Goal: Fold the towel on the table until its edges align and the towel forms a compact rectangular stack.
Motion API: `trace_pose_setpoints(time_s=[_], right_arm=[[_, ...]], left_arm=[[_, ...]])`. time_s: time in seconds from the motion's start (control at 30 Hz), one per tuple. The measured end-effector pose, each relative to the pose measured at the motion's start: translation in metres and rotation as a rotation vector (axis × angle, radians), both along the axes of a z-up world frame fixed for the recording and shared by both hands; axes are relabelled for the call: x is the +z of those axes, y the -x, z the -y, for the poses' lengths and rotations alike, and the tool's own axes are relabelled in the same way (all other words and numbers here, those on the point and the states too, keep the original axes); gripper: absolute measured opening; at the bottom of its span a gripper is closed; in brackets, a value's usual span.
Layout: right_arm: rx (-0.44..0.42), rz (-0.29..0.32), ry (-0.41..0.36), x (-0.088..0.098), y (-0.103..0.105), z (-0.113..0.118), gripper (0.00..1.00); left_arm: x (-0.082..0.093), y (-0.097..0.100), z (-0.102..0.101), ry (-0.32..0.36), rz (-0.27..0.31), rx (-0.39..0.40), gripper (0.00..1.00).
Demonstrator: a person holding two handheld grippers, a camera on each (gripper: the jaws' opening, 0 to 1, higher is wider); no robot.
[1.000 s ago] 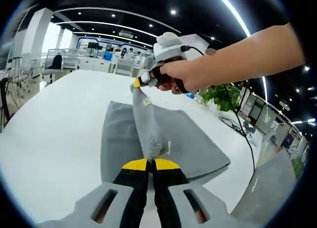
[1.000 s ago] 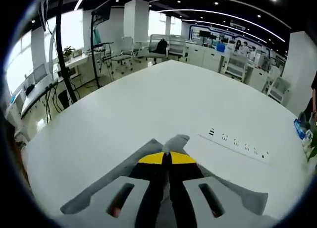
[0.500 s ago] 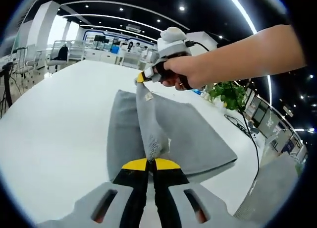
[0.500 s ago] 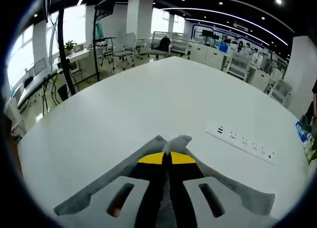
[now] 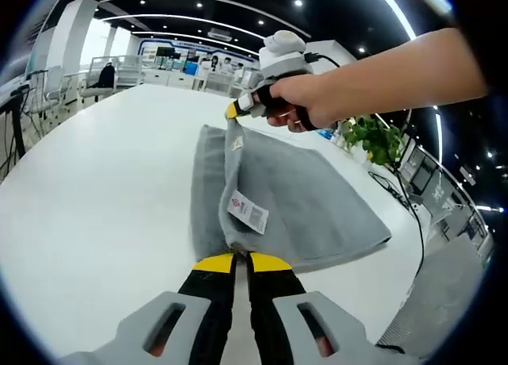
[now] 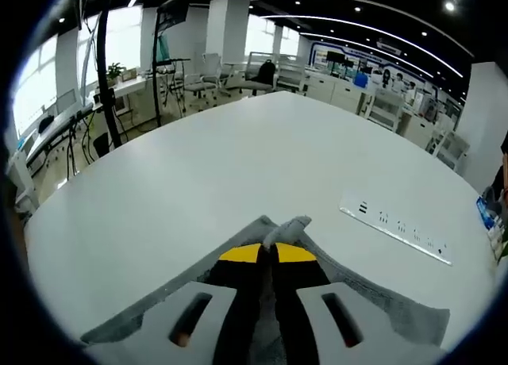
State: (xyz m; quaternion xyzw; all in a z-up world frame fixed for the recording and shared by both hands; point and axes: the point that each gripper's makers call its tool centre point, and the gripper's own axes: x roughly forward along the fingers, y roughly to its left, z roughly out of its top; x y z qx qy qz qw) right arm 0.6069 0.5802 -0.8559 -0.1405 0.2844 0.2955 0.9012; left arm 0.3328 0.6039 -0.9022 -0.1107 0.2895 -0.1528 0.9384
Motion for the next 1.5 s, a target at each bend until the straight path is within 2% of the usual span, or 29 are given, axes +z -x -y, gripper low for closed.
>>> trace_pose_setpoints(time_s=[0.03,0.13,0.27,0.43,0.47,0.5,0.53,0.63,0.67,0.7,0.73,0.83,0.93,1.07,1.3,1.4,1.5], right_arm=[[0.007,0.006,-0.023,0.003,0.000,-0.003,0.01],[0.030,0.023,-0.008,0.009,0.001,-0.004,0.03],[0.033,0.029,-0.012,0.014,-0.006,0.000,0.05],[0.018,0.029,-0.005,0.014,-0.022,0.021,0.06],[0.013,0.031,-0.006,0.015,-0.024,0.029,0.07],[0.011,0.033,-0.006,0.017,-0.020,0.032,0.07],[0.010,0.032,0.001,0.018,-0.018,0.038,0.08],[0.010,0.037,0.025,0.023,-0.012,0.056,0.10],[0.006,0.039,0.027,0.025,-0.013,0.063,0.10],[0.001,0.038,0.027,0.026,-0.015,0.069,0.10],[-0.003,0.038,0.027,0.027,-0.016,0.074,0.11],[-0.025,0.038,0.023,0.031,-0.020,0.093,0.12],[-0.041,0.033,0.019,0.033,-0.022,0.105,0.15],[-0.058,0.029,0.006,0.037,-0.017,0.121,0.18],[-0.051,0.044,0.017,0.040,-0.013,0.150,0.19],[-0.055,0.048,0.022,0.042,-0.015,0.161,0.20],[-0.077,0.049,-0.004,0.047,-0.013,0.170,0.21]], left_arm=[[0.001,0.001,-0.001,-0.004,0.001,0.003,0.07],[0.009,0.000,-0.008,-0.009,0.032,0.037,0.09],[0.019,-0.001,-0.008,-0.037,0.068,0.033,0.09],[0.034,-0.008,-0.002,-0.154,0.171,-0.034,0.09],[0.033,-0.009,0.003,-0.167,0.172,-0.064,0.09],[0.022,-0.008,0.009,-0.168,0.132,-0.098,0.10],[0.013,-0.006,0.010,-0.156,0.083,-0.096,0.10],[0.005,-0.010,0.005,-0.158,0.067,-0.070,0.11],[0.000,-0.008,0.002,-0.196,0.042,-0.078,0.13],[-0.006,-0.006,0.003,-0.198,0.024,-0.090,0.13],[-0.009,-0.006,0.002,-0.187,0.029,-0.087,0.12],[-0.007,-0.006,0.003,-0.194,0.042,-0.094,0.12],[-0.004,-0.007,0.003,-0.198,0.025,-0.090,0.13],[0.013,-0.008,0.007,-0.197,0.051,-0.070,0.14],[0.022,-0.008,0.037,-0.221,0.095,-0.143,0.14],[0.034,-0.008,0.053,-0.223,0.123,-0.177,0.14],[0.043,-0.011,0.067,-0.234,0.149,-0.211,0.15]])
